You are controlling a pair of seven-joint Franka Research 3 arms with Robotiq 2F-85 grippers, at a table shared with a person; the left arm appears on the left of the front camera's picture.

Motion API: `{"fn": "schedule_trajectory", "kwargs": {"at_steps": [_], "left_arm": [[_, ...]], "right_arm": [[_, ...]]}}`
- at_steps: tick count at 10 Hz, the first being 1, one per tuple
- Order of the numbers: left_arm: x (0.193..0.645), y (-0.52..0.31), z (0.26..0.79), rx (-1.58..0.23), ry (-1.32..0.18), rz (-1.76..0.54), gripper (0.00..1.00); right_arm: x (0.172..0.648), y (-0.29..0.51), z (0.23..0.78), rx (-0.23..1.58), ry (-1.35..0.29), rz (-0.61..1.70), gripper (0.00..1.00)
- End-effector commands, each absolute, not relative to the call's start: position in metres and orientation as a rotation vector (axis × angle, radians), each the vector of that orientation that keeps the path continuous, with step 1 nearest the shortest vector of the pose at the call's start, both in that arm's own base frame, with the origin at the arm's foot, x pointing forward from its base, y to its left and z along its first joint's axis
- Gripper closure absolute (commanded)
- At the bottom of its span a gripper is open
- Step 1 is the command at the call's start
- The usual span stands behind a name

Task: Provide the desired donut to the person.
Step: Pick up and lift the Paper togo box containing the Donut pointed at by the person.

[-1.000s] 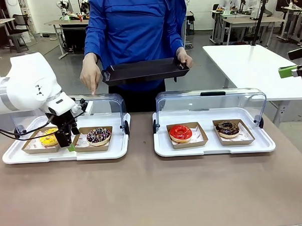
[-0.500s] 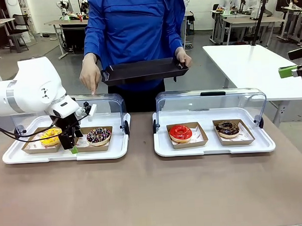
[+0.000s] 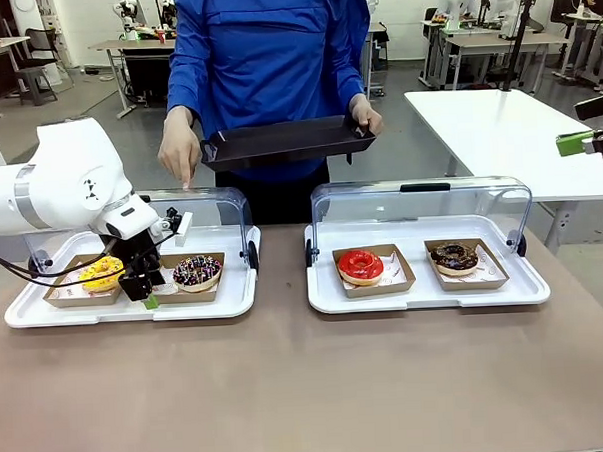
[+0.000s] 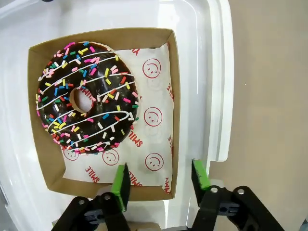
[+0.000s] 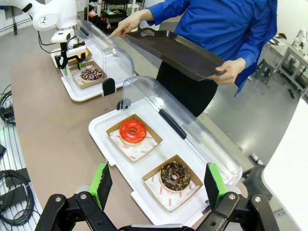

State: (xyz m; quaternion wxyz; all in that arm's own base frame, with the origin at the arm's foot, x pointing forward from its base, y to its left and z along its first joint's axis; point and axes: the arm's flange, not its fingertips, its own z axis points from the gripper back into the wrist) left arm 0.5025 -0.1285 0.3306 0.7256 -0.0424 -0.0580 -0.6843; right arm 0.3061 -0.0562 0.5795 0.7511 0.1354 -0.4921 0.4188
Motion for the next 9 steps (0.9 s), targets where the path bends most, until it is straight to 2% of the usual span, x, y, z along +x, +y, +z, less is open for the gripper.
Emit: {"fn": "schedule_trajectory", "kwargs": {"at_steps": [1, 7, 9], "left_arm": [[0.504, -0.128, 0.333, -0.086, -0.108, -1.527, 1.0], [0.498, -0.126, 0.336, -0.062, -0.084, -1.561, 1.0], [0.49, -0.122, 0.35, -0.059, -0.134, -1.58, 1.0]], "right_arm": [[0.307, -0.057, 0.577, 0.3, -1.073, 0.933, 0.0], [0.307, -0.057, 0.577, 0.3, -1.073, 0.933, 0.0], [0.307, -0.057, 0.577, 0.3, -1.073, 0.933, 0.0]]}}
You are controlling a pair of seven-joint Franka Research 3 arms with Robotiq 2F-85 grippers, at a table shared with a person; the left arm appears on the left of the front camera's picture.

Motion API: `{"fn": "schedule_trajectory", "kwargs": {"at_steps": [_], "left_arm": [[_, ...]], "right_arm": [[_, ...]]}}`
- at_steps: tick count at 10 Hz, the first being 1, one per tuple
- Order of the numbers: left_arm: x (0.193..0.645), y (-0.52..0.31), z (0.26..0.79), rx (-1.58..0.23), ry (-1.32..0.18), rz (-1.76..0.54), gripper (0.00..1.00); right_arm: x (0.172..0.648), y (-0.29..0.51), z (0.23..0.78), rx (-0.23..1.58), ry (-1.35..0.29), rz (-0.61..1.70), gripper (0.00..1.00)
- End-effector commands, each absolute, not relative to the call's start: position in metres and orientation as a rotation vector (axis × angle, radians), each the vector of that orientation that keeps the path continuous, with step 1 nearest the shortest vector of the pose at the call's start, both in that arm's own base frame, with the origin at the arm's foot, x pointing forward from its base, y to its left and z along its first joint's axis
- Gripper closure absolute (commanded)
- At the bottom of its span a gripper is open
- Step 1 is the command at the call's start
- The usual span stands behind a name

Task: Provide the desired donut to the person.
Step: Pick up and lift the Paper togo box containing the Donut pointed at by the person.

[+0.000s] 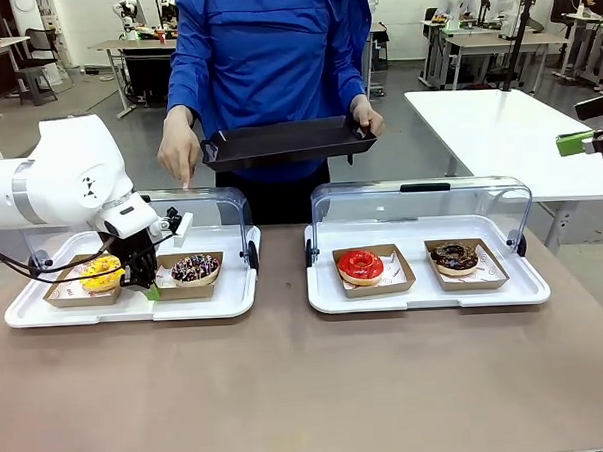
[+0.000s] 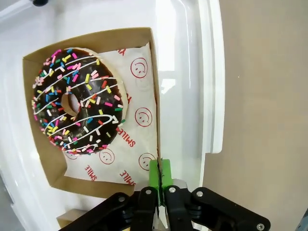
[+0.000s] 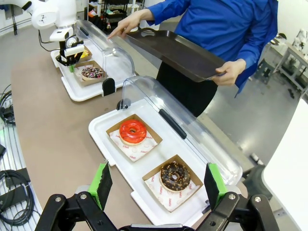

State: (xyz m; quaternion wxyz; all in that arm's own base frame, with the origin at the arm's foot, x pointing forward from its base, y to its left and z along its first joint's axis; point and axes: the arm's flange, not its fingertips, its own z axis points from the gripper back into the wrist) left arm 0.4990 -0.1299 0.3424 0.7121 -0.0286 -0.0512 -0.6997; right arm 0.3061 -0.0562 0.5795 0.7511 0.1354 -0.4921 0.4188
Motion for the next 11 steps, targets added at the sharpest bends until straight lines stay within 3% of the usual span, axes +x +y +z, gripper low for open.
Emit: {"fn": "schedule_trajectory", "kwargs": {"at_steps": [1, 8, 11], "left_arm": [[0.482, -0.121, 0.36, -0.045, -0.156, -1.586, 1.0], [0.328, -0.097, 0.519, 0.182, -0.282, -1.705, 1.0], [0.297, -0.082, 0.578, 0.149, -0.371, -1.673, 1.0]], "right_arm": [[0.307, -0.057, 0.577, 0.3, -1.073, 0.933, 0.0], [0.307, -0.057, 0.577, 0.3, -1.073, 0.933, 0.0], [0.307, -0.057, 0.577, 0.3, -1.073, 0.933, 0.0]]}}
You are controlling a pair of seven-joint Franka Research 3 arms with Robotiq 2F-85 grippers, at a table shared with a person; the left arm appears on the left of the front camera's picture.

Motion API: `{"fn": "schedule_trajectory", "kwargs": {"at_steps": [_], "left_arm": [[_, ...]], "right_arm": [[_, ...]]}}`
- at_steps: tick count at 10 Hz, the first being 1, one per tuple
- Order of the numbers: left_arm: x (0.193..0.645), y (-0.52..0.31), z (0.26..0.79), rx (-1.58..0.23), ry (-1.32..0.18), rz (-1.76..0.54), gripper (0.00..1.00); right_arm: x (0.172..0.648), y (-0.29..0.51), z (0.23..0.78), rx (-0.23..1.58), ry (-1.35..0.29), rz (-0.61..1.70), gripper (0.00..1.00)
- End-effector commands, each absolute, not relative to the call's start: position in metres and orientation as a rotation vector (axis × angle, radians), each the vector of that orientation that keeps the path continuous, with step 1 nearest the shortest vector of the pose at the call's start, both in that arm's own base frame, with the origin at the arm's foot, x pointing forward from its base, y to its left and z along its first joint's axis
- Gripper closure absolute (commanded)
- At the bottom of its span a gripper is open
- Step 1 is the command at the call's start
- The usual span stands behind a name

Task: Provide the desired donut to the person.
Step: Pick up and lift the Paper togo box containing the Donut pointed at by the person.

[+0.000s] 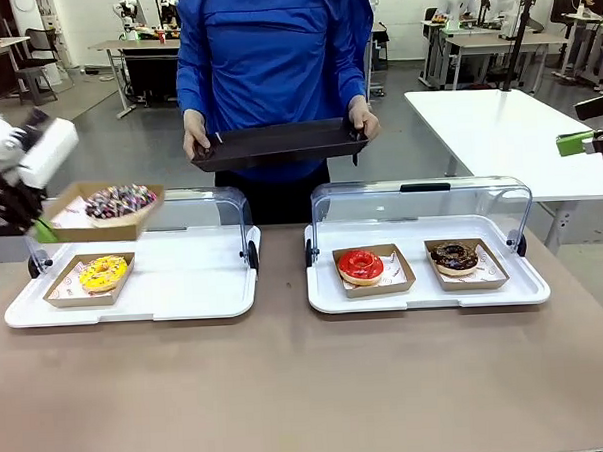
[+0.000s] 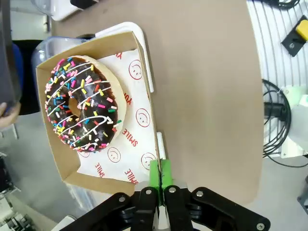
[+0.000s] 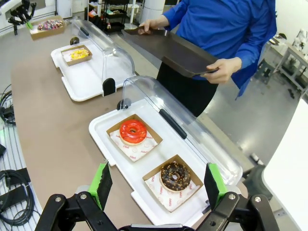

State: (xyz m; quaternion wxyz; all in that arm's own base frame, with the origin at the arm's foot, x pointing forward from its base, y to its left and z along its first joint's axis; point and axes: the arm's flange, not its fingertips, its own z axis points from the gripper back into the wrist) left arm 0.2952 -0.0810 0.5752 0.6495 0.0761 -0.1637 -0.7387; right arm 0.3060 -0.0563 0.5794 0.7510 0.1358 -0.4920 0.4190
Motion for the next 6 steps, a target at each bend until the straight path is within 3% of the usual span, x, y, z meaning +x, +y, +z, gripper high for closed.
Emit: {"fn": "schedule_trajectory", "kwargs": {"at_steps": [1, 3, 6], "left_arm": [[0.293, -0.08, 0.584, 0.113, -0.374, -1.686, 1.0], [0.306, -0.073, 0.58, 0.062, -0.413, -1.664, 1.0], [0.289, -0.075, 0.59, 0.139, -0.395, -1.678, 1.0]], "right_arm": [[0.307, -0.057, 0.577, 0.3, -1.073, 0.933, 0.0], [0.307, -0.057, 0.577, 0.3, -1.073, 0.933, 0.0], [0.307, -0.057, 0.577, 0.3, -1.073, 0.933, 0.0]]}}
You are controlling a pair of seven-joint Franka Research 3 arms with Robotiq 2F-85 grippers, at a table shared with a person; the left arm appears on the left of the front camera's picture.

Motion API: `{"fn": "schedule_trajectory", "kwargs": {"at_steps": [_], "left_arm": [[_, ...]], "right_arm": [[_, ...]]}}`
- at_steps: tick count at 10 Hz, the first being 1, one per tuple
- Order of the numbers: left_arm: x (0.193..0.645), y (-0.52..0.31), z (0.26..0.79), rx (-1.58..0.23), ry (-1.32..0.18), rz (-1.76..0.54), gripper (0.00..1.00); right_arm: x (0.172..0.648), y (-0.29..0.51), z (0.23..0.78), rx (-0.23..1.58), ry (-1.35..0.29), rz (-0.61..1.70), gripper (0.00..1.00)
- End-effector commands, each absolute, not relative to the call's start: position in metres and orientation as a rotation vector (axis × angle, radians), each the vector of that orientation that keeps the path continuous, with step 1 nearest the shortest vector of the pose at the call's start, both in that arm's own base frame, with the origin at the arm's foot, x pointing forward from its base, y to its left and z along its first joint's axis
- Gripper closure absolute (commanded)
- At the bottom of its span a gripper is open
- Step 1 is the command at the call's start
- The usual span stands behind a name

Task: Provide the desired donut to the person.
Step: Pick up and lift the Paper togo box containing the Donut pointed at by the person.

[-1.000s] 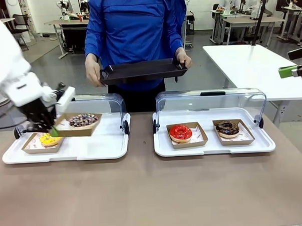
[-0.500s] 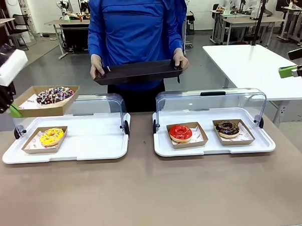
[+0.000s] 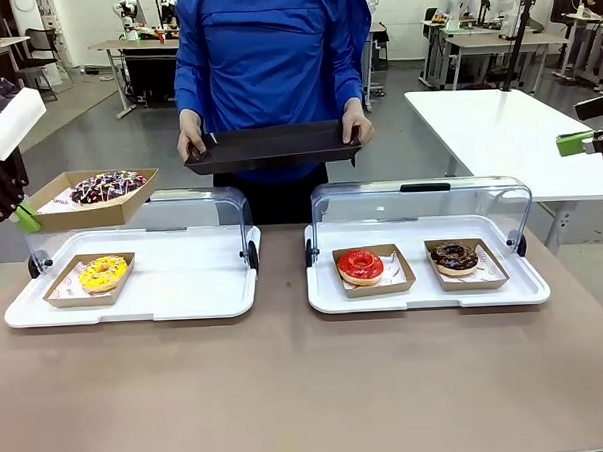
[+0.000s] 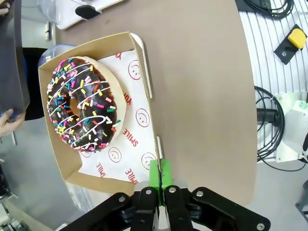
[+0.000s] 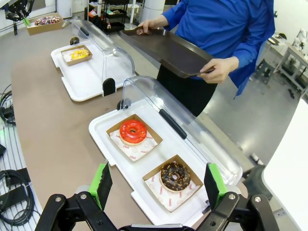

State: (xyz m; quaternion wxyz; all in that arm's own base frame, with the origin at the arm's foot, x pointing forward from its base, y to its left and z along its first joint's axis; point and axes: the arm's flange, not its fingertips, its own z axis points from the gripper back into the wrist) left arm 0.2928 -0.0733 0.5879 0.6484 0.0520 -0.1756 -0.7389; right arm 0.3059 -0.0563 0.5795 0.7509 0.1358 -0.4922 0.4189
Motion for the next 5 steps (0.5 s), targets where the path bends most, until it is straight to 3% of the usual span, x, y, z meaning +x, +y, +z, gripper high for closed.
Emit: {"fn": "schedule_trajectory", "kwargs": {"at_steps": [1, 5], "left_arm": [[0.289, -0.0749, 0.5902, 0.139, -0.395, -1.678, 1.0], [0.289, -0.0749, 0.5902, 0.139, -0.395, -1.678, 1.0]], "right_arm": [[0.3071, -0.0567, 0.5772, 0.3, -1.073, 0.933, 0.0], [0.3071, -0.0567, 0.5772, 0.3, -1.073, 0.933, 0.0]]}}
